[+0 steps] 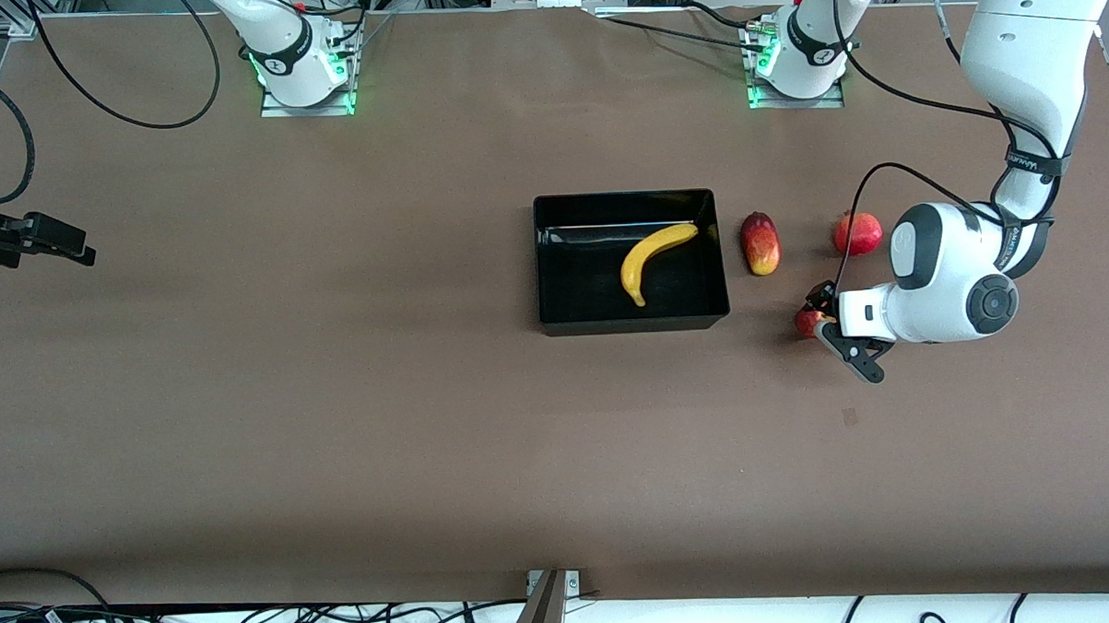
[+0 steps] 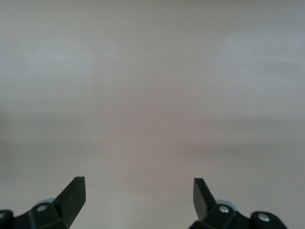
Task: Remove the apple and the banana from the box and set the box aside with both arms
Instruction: 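Carry the apple out of the box, set it beside the pomegranate, then move the left gripper back into the box and grasp the banana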
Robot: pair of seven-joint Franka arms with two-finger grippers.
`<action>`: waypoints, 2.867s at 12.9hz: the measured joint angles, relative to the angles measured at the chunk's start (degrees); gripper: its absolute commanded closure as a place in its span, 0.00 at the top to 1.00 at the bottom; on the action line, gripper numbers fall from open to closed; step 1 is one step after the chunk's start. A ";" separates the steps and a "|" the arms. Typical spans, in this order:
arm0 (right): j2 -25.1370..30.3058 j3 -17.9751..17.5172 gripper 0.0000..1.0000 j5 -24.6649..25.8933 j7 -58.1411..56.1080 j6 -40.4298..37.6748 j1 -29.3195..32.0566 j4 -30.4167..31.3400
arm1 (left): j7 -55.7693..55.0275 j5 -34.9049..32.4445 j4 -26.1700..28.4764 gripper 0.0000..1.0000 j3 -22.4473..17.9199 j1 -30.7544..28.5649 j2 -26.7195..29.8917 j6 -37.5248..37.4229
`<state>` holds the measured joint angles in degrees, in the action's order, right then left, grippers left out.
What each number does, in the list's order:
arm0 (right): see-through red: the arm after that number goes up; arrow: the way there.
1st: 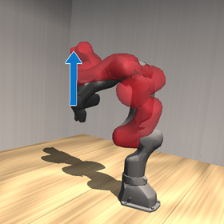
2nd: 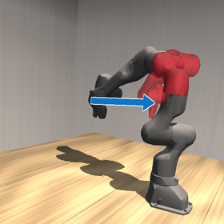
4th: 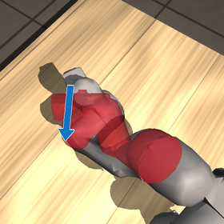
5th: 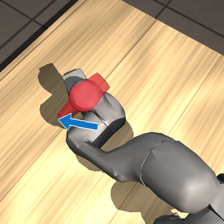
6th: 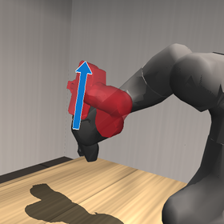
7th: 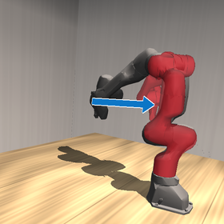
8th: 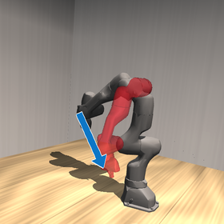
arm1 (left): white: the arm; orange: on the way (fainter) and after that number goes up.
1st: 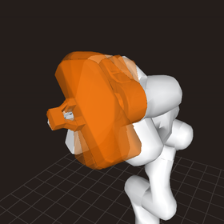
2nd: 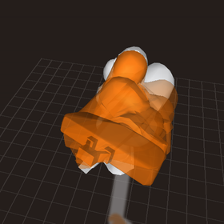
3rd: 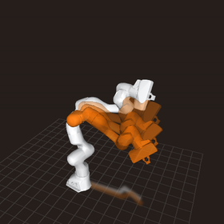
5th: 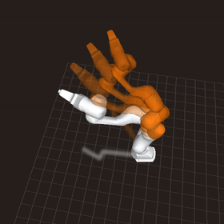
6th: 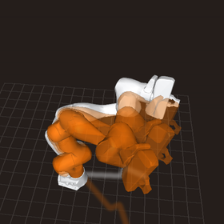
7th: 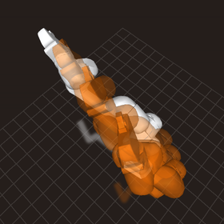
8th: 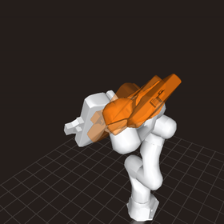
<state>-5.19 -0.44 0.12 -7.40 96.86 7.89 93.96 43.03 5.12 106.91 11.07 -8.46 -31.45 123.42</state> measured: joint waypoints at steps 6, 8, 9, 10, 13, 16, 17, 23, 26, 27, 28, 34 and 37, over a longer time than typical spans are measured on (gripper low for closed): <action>-0.01 0.00 1.00 -0.05 0.00 0.01 0.00 0.00 | -1.61 1.30 -1.12 1.00 0.84 2.52 5.64 -8.74; -0.01 0.00 1.00 -0.05 0.01 0.01 0.00 0.00 | -6.81 2.19 -1.07 1.00 0.96 6.37 9.57 -12.42; -0.01 0.00 1.00 -0.05 0.01 0.02 0.00 -0.01 | -9.98 2.32 -0.91 1.00 1.02 9.10 11.15 -13.18; -0.01 0.00 1.00 -0.06 0.01 0.02 0.00 0.00 | -13.97 2.43 -0.60 1.00 1.07 12.21 12.40 -13.43; -0.01 0.00 1.00 -0.07 0.02 0.02 0.00 0.00 | -26.11 2.46 0.89 1.00 1.21 21.55 13.83 -11.50; -0.10 0.00 1.00 -0.08 0.02 0.02 0.00 0.00 | -28.52 2.46 6.50 1.00 1.17 25.84 13.15 -1.58; -0.17 0.01 1.00 -0.08 0.03 0.02 0.00 0.00 | -28.52 2.46 8.31 1.00 1.16 26.32 12.38 1.60; -0.30 0.02 1.00 -0.08 0.06 0.02 0.03 0.00 | -28.20 2.46 12.17 1.00 1.10 29.59 5.15 14.56; -0.31 0.02 1.00 -0.09 0.08 0.02 0.03 0.00 | -28.20 2.46 12.70 1.00 1.10 30.37 3.15 18.15; -0.31 0.02 1.00 -0.09 0.08 0.02 0.03 0.00 | -28.20 2.46 13.02 1.00 1.09 30.40 2.79 18.96; -0.31 0.02 1.00 -0.09 0.08 0.02 0.03 0.00 | -28.20 2.46 13.23 1.00 1.05 30.40 2.42 19.47; -1.28 -0.01 1.00 -0.79 0.09 0.05 0.00 0.00 | -28.20 2.46 13.87 0.06 1.01 30.40 1.56 22.08; -1.31 -0.01 1.00 -0.83 0.09 0.05 0.00 0.00 | -28.02 2.03 14.04 0.00 0.86 30.40 1.27 22.64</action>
<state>-6.49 -0.44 -0.71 -7.31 96.92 7.88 93.96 15.01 7.15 120.95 11.93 21.94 -30.18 146.06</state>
